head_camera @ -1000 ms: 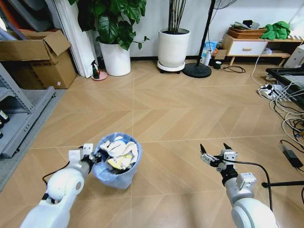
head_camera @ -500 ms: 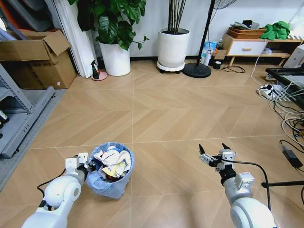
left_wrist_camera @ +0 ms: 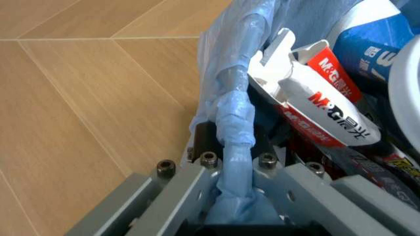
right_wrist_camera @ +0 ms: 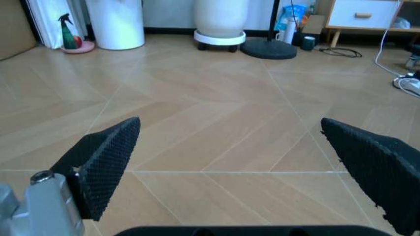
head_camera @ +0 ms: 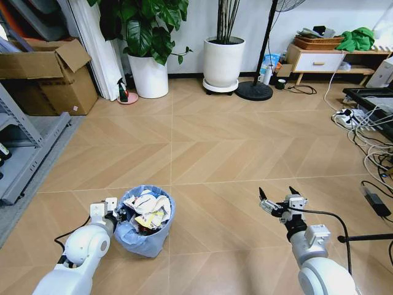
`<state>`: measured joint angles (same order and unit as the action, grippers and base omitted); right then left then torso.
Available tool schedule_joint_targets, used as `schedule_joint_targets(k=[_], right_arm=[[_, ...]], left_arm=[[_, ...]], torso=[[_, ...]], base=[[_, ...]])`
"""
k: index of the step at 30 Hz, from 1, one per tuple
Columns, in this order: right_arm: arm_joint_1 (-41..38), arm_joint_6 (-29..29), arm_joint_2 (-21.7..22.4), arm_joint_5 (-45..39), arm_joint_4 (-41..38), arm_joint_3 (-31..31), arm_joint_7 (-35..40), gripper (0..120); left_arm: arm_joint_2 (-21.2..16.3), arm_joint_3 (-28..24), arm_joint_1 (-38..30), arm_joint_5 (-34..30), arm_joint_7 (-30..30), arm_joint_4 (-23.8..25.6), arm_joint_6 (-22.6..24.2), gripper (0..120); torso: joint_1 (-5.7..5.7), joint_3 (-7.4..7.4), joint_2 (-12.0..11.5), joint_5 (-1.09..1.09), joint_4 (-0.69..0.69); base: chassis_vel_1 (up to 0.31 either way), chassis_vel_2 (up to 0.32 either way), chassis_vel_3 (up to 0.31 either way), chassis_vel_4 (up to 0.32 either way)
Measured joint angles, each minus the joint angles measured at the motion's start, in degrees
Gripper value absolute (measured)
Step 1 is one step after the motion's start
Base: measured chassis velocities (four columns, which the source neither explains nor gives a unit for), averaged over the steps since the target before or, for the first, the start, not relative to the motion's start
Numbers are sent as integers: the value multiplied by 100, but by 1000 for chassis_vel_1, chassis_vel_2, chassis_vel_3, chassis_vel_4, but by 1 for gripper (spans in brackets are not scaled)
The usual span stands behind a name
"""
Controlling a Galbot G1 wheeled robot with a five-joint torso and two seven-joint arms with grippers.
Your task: Pick up the trash bin and place the garbage on the floor into it.
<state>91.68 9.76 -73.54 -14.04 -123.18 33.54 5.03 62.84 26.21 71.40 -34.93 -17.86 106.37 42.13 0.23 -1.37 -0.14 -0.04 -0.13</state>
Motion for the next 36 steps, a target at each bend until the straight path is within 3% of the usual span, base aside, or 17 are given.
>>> schedule_joint_targets(k=[3,4,6,10,12,15,17,25,28,36], right_arm=[[-3,-2,-3,2,0,2,2,100],[-5,-3,-2,2,-1,14,4,100],[-6,-3,-2,2,-1,16,4,100],[-9,-10,5,-4,-1,51,5,100],[-9,-10,5,-5,-1,53,5,100],[-18,-14,5,-9,-1,56,7,100],[-22,-15,5,-9,-1,57,7,100],[-33,-18,1,-19,1,82,13,100],[-37,-21,3,-22,5,88,14,100],[-51,-22,26,-54,-9,121,21,100]], left_arm=[[11,-24,-46,-6,-19,-45,-2,9],[22,-40,-73,-9,-24,-72,-2,17],[22,-41,-76,-9,-24,-75,-2,17],[48,-68,-155,-6,-21,-164,-2,38],[50,-70,-160,-5,-20,-169,-2,40],[61,-79,-215,-9,-17,-186,-2,57],[64,-77,-237,-19,-17,-193,-2,58],[56,37,-412,-263,-55,-213,-2,91],[55,66,-423,-298,-66,-201,-1,99],[76,201,-424,-349,-86,-199,1,100]], torso=[[0,0,0,0,0],[0,0,0,0,0],[0,0,0,0,0],[0,0,0,0,0],[0,0,0,0,0],[0,0,0,-1,0],[0,0,0,0,0],[0,0,0,0,0],[0,0,0,0,0],[0,0,0,-1,0]], base=[[0,0,0,0],[0,0,0,0],[0,0,0,0],[0,0,0,0],[0,0,0,0],[0,0,0,0],[0,0,0,0],[0,0,0,0],[0,0,0,0],[0,0,0,0]])
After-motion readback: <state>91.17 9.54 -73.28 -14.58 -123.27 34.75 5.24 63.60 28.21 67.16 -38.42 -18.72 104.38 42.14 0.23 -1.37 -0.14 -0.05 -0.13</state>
